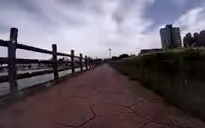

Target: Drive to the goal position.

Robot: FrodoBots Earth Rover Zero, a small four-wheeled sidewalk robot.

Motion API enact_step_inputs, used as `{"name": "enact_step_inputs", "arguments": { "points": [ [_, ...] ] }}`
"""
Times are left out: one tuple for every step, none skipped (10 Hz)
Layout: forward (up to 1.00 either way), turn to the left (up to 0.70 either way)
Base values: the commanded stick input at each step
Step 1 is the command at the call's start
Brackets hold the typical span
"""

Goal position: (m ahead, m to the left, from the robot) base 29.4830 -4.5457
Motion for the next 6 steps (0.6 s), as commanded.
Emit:
{"name": "enact_step_inputs", "arguments": {
  "points": [
    [0.7, 0.11],
    [0.7, 0.11],
    [0.7, 0.11],
    [0.7, 0.11],
    [0.7, 0.11],
    [0.7, 0.11]
  ]
}}
